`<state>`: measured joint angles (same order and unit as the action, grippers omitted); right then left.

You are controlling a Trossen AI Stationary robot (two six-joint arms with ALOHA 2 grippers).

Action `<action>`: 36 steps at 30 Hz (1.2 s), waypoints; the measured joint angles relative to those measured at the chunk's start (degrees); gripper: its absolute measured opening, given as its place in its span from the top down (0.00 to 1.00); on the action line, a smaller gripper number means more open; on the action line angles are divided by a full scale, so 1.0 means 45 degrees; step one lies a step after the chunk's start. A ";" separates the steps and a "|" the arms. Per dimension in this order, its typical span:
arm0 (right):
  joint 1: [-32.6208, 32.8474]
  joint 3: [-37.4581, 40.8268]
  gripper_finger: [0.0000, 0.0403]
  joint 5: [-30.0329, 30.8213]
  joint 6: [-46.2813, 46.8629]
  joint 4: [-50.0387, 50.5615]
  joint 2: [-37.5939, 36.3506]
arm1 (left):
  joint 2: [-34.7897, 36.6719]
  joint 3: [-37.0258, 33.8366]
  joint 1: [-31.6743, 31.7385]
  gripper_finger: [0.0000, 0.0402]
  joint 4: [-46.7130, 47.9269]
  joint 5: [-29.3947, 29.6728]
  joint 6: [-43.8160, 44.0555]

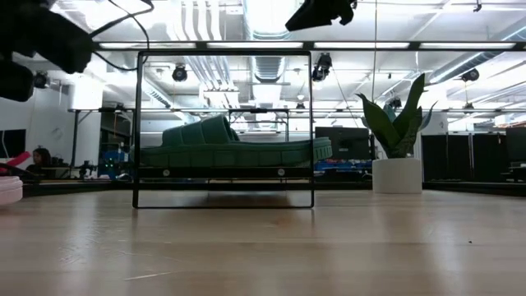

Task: Pick and place slides into the shelf
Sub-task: Put the pink slipper on the shelf

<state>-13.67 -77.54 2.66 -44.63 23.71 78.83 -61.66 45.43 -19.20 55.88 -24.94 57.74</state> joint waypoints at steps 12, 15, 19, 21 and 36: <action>0.0005 0.0000 0.76 -0.0004 0.0021 -0.0030 0.0000 | -0.2393 -0.0151 -0.2074 0.44 -0.1999 -0.0429 0.0092; 0.0005 0.0000 0.76 0.0000 0.0001 -0.0030 0.0000 | -0.2923 -0.0151 -0.2348 0.44 -0.2108 -0.0734 0.0099; 0.0005 0.0000 0.76 0.0000 -0.0038 -0.0030 0.0000 | -0.3514 -0.0160 -0.2626 0.44 -0.2080 -0.1163 -0.0189; 0.0005 0.0000 0.77 0.0000 0.0000 -0.0022 0.0000 | -0.3774 -0.0160 -0.2648 0.44 -0.2090 -0.1200 -0.0284; 0.0006 0.0000 0.79 0.0000 0.0021 0.0028 0.0000 | -0.4521 -0.0185 -0.2695 0.75 -0.3679 -0.2257 -0.1296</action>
<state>-13.64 -77.54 2.66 -44.53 23.83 78.83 -82.01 44.60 -31.33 39.33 -35.10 51.90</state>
